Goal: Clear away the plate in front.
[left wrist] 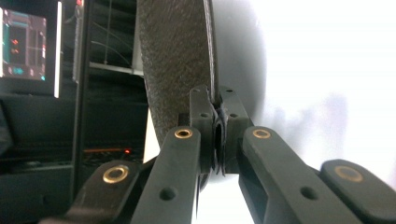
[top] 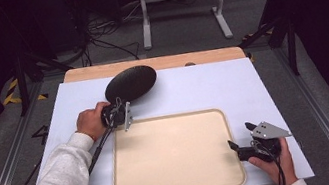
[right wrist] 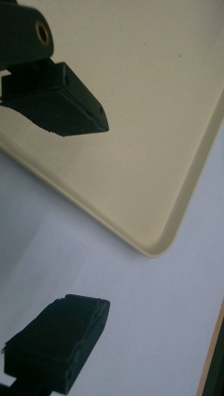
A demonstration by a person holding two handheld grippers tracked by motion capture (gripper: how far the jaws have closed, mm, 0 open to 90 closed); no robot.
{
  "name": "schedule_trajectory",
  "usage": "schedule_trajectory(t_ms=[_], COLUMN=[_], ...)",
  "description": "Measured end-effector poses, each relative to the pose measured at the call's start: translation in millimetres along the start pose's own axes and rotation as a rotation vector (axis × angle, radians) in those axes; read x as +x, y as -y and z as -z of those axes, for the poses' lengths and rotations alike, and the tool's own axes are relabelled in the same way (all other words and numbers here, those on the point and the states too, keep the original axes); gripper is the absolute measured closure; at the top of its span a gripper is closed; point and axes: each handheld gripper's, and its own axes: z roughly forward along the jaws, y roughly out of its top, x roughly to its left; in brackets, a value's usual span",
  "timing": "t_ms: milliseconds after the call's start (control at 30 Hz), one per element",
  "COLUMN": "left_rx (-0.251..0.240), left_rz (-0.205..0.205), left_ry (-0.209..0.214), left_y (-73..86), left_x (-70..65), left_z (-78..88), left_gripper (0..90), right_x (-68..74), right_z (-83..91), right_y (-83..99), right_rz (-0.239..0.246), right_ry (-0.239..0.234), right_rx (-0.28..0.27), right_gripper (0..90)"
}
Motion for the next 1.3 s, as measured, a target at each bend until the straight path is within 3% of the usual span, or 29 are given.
schedule_trajectory(t_ms=[200, 233, 300, 433, 467, 633, 700, 800, 833, 900, 1067, 1133, 1200, 1267, 1300], left_rx=[-0.008, -0.011, -0.021, -0.048, -0.048, -0.126, -0.152, -0.23, -0.235, -0.258, -0.331, -0.358, -0.406, -0.417, -0.44], left_rz=[-0.035, -0.056, -0.041, -0.063, -0.091, -0.094, -0.119, -0.098, -0.12, -0.127, -0.12, -0.153, -0.144, -0.148, -0.155], left_ry=[0.0, -0.021, -0.033, -0.063, -0.071, -0.052, -0.057, -0.042, -0.042, -0.04, -0.005, 0.006, 0.036, 0.029, 0.052], left_y=[-17.6, -21.4, -25.1, -34.0, -37.6, -53.2, -59.3, -67.7, -72.0, -75.7, -91.1, -98.8, -105.0, -106.8, -110.4], left_x=[-5.9, -9.3, -9.8, -15.1, -17.9, -27.7, -32.1, -36.6, -40.3, -44.4, -55.0, -63.0, -68.5, -72.0, -76.0], left_z=[18.0, 22.4, 28.1, 42.4, 48.4, 76.6, 86.8, 107.9, 115.3, 122.5, 148.1, 160.2, 169.6, 172.1, 176.0], left_gripper=[87.7, 87.7, 87.8, 87.8, 87.8, 87.6, 87.7, 87.4, 87.5, 87.6, 87.4, 87.5, 87.3, 87.1, 87.2], right_x=[5.7, 6.1, 6.0, 5.0, 4.6, 3.7, 4.4, 5.2, 5.1, 4.8, 5.3, 6.4, 5.7, 5.3, 4.9], right_z=[1.2, 1.5, 1.7, 4.5, 5.6, 7.1, 7.3, 8.6, 9.0, 9.4, 9.6, 11.9, 13.6, 13.9, 14.1], right_y=[-3.2, -3.4, -3.4, -3.9, -4.2, -4.4, -4.7, -5.5, -5.6, -5.6, -6.4, -7.5, -7.6, -7.2, -6.5], right_rz=[0.022, 0.024, 0.022, 0.021, 0.016, 0.01, 0.011, 0.013, 0.012, 0.009, 0.007, 0.012, 0.009, 0.01, 0.007], right_ry=[-0.017, -0.014, -0.017, -0.017, -0.014, -0.014, -0.01, -0.008, -0.006, -0.007, -0.005, -0.004, 0.003, 0.004, 0.001], right_rx=[-0.006, -0.006, -0.007, -0.018, -0.023, -0.031, -0.03, -0.038, -0.038, -0.039, -0.041, -0.057, -0.064, -0.062, -0.059], right_gripper=[13.4, 13.4, 13.5, 13.6, 13.6, 13.8, 13.9, 14.2, 14.2, 14.3, 14.4, 14.6, 14.7, 14.6, 14.5])
